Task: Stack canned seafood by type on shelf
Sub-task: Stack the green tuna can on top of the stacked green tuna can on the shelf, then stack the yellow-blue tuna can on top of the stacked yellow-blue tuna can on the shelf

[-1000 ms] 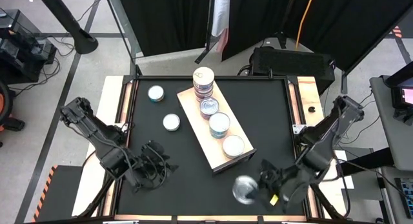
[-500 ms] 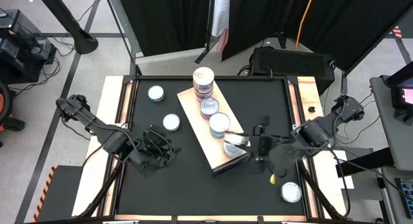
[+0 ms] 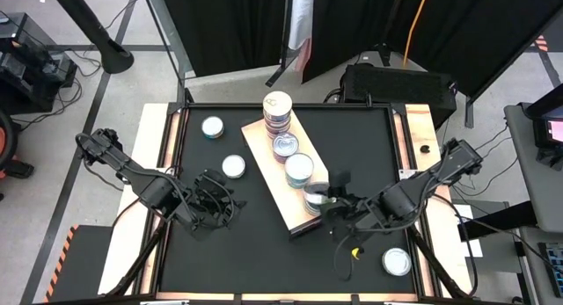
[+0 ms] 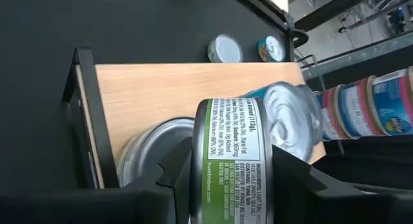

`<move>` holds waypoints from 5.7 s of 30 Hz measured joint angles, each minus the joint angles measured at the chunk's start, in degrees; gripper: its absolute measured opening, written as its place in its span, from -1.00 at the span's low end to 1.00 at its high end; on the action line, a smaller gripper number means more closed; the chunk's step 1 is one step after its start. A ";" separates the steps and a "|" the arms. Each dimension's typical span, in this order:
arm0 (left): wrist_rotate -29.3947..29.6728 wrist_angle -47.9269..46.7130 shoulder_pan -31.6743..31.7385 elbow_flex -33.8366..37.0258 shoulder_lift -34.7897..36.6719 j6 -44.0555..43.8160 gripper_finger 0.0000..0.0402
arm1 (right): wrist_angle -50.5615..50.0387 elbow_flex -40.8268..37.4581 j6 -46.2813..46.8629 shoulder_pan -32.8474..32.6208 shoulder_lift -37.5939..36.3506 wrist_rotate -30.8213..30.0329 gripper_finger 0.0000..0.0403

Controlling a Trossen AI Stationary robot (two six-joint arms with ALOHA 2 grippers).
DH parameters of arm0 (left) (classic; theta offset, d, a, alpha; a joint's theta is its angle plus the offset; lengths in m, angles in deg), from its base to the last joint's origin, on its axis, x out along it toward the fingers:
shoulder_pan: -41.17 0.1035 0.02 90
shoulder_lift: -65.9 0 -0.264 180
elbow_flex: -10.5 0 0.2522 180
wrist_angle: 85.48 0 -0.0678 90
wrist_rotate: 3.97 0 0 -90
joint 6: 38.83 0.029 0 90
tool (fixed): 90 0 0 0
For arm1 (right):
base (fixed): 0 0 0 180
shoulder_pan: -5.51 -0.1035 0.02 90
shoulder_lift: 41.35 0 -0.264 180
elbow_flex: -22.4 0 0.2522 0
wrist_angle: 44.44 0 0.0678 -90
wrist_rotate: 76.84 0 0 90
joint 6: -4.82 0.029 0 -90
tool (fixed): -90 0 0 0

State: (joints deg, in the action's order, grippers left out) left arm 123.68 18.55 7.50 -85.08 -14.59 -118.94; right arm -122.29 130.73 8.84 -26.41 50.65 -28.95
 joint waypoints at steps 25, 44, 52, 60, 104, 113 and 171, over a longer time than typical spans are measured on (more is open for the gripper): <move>-1.03 -1.27 -0.04 0.00 -0.02 2.94 0.43 | -0.65 0.02 11.62 1.53 -0.82 9.16 0.47; -1.03 -9.04 1.83 0.02 7.38 2.52 0.43 | -10.83 3.72 25.49 -3.45 -0.82 4.46 0.55; -0.26 -11.24 5.74 0.04 9.16 7.09 0.43 | -11.34 3.44 19.37 -1.31 -0.15 3.34 0.55; -0.26 -10.31 8.06 0.04 9.07 9.18 0.43 | -8.06 2.97 16.02 1.02 -0.23 3.41 0.55; -35.55 -8.97 72.42 15.36 9.33 48.63 -0.82 | -11.23 26.67 47.28 4.65 0.05 0.24 0.55; -40.45 6.99 89.15 29.50 9.29 52.49 -0.96 | -14.83 26.67 45.85 8.44 -1.16 0.46 0.55; -44.82 15.63 82.20 40.75 0.24 52.02 -1.00 | -17.28 26.64 37.28 17.68 -3.75 6.28 0.55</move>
State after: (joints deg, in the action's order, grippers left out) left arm 78.86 34.18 89.70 -44.33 -14.35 -66.93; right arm -139.57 157.37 46.11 -8.73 46.90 -22.67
